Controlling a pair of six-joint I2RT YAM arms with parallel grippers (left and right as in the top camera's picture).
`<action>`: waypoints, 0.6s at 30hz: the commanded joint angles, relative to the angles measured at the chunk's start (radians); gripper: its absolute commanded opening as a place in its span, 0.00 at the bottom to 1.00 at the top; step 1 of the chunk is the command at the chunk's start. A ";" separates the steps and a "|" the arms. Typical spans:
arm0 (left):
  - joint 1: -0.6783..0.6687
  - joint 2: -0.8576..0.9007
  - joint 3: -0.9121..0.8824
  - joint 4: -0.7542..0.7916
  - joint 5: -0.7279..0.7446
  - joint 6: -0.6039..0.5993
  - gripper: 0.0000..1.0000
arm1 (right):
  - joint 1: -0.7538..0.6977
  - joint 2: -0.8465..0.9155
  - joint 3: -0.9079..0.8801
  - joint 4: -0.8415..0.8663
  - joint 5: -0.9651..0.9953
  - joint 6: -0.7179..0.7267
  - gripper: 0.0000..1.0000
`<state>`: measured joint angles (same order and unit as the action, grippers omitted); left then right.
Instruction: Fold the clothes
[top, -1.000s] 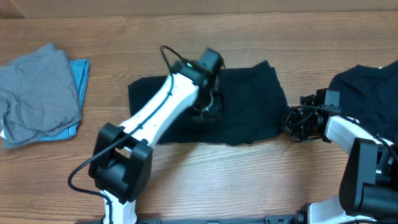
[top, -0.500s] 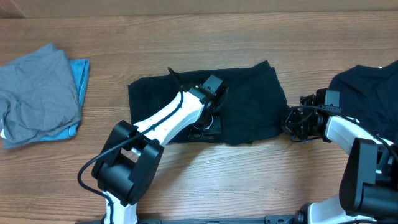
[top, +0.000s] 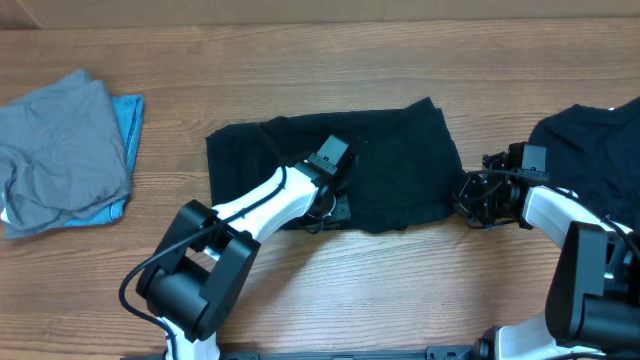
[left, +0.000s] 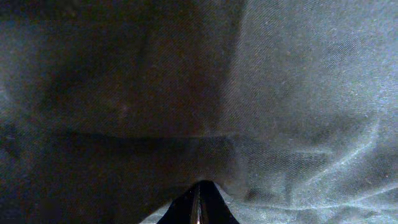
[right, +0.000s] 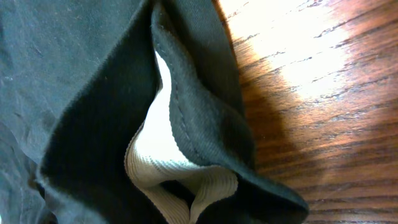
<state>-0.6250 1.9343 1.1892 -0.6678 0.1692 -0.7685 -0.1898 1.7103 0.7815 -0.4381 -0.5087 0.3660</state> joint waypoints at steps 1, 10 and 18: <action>0.003 0.042 -0.008 -0.014 0.039 -0.013 0.04 | -0.007 -0.002 0.011 -0.002 0.037 -0.002 0.04; 0.005 -0.058 0.091 -0.038 0.003 0.005 0.04 | -0.007 -0.002 0.011 -0.005 0.037 -0.002 0.04; 0.001 -0.036 0.089 -0.027 -0.074 0.001 0.04 | -0.006 -0.002 0.011 -0.002 0.036 -0.002 0.04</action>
<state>-0.6212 1.9034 1.2617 -0.7055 0.1547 -0.7681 -0.1902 1.7103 0.7815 -0.4385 -0.5087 0.3660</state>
